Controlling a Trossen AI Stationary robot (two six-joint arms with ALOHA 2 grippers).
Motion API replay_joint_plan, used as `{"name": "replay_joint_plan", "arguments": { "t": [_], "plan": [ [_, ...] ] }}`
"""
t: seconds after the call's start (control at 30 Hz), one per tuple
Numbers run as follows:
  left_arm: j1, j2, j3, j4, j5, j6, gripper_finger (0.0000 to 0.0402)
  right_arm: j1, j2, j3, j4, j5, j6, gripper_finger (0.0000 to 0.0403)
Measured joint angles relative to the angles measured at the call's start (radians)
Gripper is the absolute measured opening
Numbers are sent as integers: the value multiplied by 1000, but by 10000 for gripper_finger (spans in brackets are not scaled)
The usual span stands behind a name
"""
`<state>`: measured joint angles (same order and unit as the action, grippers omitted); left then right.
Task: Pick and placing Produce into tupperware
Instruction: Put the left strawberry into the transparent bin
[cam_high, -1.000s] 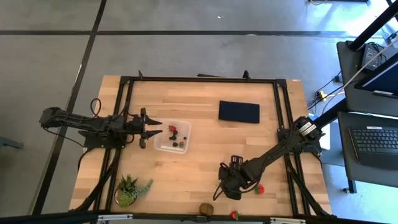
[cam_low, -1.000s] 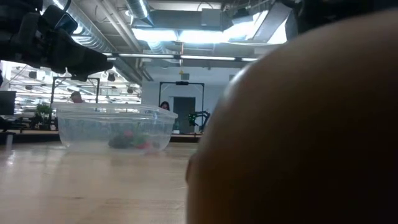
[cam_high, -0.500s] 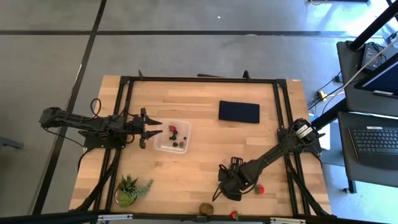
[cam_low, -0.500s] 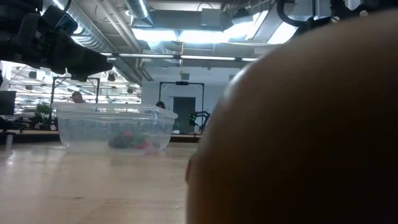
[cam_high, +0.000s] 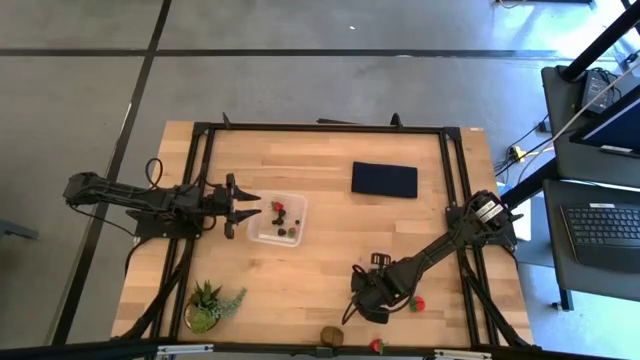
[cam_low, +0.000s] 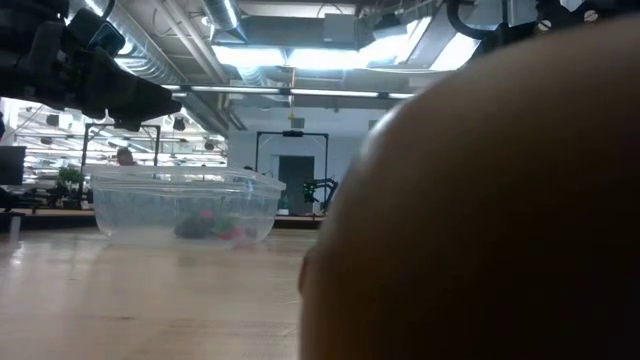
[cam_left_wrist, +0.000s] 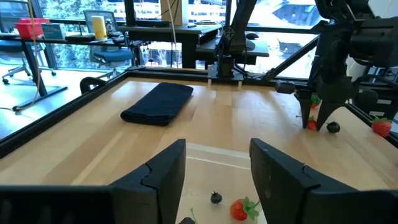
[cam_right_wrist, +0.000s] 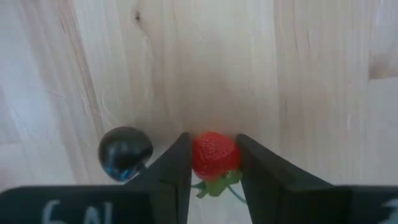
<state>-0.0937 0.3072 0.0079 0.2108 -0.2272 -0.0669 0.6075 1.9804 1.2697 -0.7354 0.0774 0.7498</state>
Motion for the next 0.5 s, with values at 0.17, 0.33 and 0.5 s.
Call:
{"name": "replay_joint_plan", "arguments": {
  "t": [0.17, 0.33, 0.5],
  "plan": [
    [0, 0, 0, 0, 0, 0, 166, 0, 0, 0, -1, 1, 6, 111],
    [0, 0, 0, 0, 0, 0, 161, -24, -7, -2, -2, -5, -25, 110],
    [0, 0, 0, 0, 0, 0, 165, -104, -11, 24, -15, 52, -155, 109]
  ]
}}
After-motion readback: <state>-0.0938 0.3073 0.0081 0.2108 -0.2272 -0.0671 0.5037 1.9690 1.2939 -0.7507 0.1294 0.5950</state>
